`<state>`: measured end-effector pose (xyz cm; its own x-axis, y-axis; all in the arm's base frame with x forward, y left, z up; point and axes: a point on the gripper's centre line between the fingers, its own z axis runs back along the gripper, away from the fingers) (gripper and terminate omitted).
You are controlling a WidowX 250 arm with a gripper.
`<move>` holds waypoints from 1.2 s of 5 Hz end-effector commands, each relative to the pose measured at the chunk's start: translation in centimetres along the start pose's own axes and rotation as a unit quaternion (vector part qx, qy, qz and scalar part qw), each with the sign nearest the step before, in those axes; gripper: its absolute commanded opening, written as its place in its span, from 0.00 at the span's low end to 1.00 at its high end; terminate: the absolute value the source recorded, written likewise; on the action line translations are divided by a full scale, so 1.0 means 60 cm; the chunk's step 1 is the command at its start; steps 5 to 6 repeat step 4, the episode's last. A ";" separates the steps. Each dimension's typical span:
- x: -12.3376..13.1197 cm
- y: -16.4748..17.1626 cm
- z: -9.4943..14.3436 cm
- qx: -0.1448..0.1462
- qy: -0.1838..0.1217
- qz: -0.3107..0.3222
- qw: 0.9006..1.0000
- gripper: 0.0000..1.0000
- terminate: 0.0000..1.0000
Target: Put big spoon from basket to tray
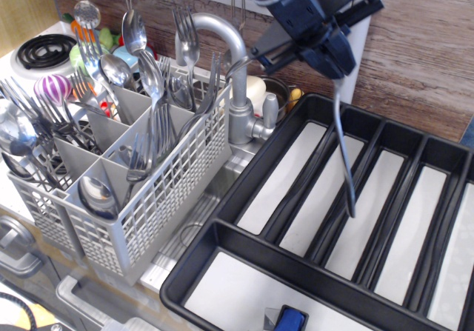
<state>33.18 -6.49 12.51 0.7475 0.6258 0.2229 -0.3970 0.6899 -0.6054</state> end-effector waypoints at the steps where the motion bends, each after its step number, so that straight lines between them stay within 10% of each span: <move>1: -0.023 0.001 -0.037 -0.001 -0.047 -0.054 0.997 0.00 0.00; 3: -0.057 0.015 -0.069 0.052 -0.084 -0.083 0.992 0.00 0.00; 4: -0.071 0.019 -0.071 0.077 -0.098 -0.099 0.987 0.00 1.00; 6: -0.071 0.019 -0.071 0.077 -0.098 -0.099 0.987 0.00 1.00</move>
